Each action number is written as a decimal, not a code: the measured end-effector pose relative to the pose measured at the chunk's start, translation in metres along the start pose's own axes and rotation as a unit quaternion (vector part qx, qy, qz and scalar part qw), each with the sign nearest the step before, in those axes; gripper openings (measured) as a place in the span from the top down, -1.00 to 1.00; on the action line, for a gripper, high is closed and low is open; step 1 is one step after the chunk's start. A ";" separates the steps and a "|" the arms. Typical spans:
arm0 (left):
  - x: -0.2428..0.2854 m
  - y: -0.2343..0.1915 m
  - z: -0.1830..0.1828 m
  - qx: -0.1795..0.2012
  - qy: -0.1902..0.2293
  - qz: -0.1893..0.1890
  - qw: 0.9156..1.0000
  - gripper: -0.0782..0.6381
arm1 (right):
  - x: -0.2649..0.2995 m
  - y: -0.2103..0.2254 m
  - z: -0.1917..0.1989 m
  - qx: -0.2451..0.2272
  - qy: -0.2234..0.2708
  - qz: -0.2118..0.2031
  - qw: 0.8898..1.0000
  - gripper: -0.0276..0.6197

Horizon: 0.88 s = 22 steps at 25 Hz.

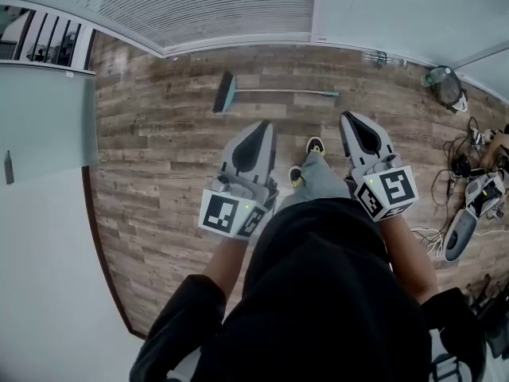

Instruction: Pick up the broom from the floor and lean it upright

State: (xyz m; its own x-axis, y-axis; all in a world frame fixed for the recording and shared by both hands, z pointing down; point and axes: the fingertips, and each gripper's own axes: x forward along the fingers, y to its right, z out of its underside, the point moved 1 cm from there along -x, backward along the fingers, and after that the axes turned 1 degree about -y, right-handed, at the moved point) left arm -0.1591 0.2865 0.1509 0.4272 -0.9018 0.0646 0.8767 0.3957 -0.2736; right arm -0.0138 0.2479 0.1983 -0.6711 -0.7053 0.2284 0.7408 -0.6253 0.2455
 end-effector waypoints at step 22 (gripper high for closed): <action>0.139 -0.007 -0.022 0.060 -0.034 -0.001 0.998 0.74 | 0.056 0.126 -0.036 0.048 0.042 0.010 0.998 0.87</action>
State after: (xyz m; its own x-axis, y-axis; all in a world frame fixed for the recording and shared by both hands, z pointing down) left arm -0.1103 0.1543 0.1407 0.4363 -0.8902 0.1309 0.8958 0.4160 -0.1566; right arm 0.0431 0.1175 0.2080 -0.6491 -0.7446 0.1556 0.7444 -0.5797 0.3314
